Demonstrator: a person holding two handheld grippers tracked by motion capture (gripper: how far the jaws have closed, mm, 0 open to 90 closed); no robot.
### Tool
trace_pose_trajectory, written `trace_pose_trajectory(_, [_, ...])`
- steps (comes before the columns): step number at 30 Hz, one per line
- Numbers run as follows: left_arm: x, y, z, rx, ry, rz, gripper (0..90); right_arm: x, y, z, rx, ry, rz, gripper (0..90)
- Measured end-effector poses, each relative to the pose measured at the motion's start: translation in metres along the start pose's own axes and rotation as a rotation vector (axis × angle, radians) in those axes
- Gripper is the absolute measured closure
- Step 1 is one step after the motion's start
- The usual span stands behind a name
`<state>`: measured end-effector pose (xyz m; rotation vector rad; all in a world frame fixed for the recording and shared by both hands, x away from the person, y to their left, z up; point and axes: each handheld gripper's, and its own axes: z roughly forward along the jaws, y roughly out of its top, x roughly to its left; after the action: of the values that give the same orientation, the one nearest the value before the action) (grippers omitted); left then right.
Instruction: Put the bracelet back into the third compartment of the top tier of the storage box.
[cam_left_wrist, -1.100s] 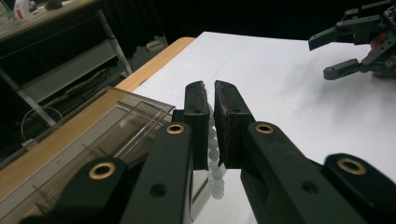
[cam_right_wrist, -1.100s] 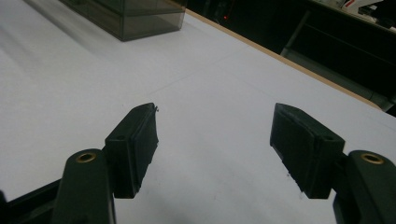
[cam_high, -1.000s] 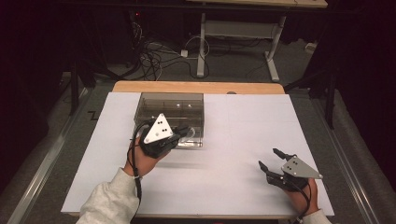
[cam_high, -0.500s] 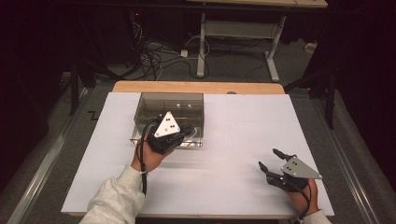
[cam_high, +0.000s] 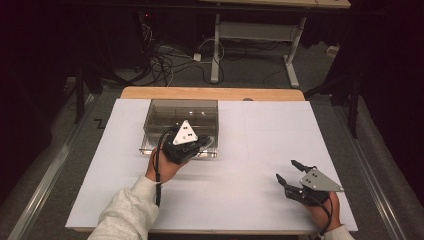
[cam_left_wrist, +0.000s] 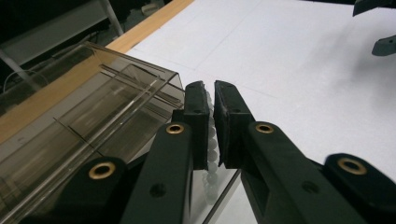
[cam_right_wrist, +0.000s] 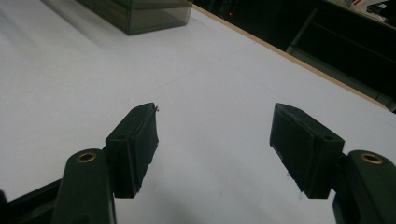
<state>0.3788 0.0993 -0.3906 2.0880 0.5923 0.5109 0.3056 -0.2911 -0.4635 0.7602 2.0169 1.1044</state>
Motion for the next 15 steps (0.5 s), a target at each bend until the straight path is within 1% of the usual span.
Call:
trace_pose_trajectory(2, [-0.0011, -0.0006, 0.0021, 0.001, 0.0, -0.004, 81.9, 0.0, -0.0001, -0.0001, 0.0, 0.001, -0.002, 32.5])
trace_pose_trajectory(4, [-0.0023, -0.0009, 0.0036, 0.014, 0.021, 0.006, 81.8, -0.0003, -0.0003, -0.0001, 0.0, 0.001, 0.001, 32.5])
trace_pose_trajectory(5, [-0.0023, -0.0011, 0.004, 0.017, 0.02, 0.006, 81.8, -0.0005, -0.0005, 0.0, 0.0, 0.002, 0.003, 32.5])
trace_pose_trajectory(6, [-0.0022, -0.0014, 0.0041, 0.014, 0.023, 0.002, 81.7, -0.0005, -0.0006, 0.0, 0.001, 0.002, 0.003, 32.5])
trace_pose_trajectory(8, [-0.001, -0.0019, 0.0041, 0.017, 0.044, -0.006, 81.6, -0.0003, -0.0006, -0.0001, 0.001, 0.003, 0.001, 32.5])
trace_pose_trajectory(9, [-0.0005, -0.0022, 0.0041, 0.015, 0.045, -0.012, 81.6, -0.0003, -0.0005, -0.0003, 0.001, 0.004, 0.0, 32.5])
trace_pose_trajectory(11, [0.0003, -0.0026, 0.0043, 0.023, 0.06, -0.01, 81.0, -0.0004, -0.0004, -0.0006, 0.0, 0.005, 0.0, 32.6])
trace_pose_trajectory(12, [0.0014, -0.0031, 0.0042, 0.016, 0.055, -0.019, 78.9, -0.0006, -0.0004, -0.0008, -0.001, 0.005, 0.002, 32.6])
trace_pose_trajectory(13, [0.002, -0.0034, 0.004, 0.013, 0.057, -0.025, 78.7, -0.0008, -0.0003, -0.0009, -0.003, 0.004, 0.004, 32.6])
trace_pose_trajectory(14, [0.0024, -0.0034, 0.0036, 0.01, 0.069, -0.026, 78.6, -0.0011, -0.0003, -0.0009, -0.004, 0.003, 0.005, 32.6])
trace_pose_trajectory(15, [0.0031, -0.0037, 0.0027, 0.004, 0.07, -0.032, 76.4, -0.0012, -0.0002, -0.0011, -0.004, 0.003, 0.005, 32.6])
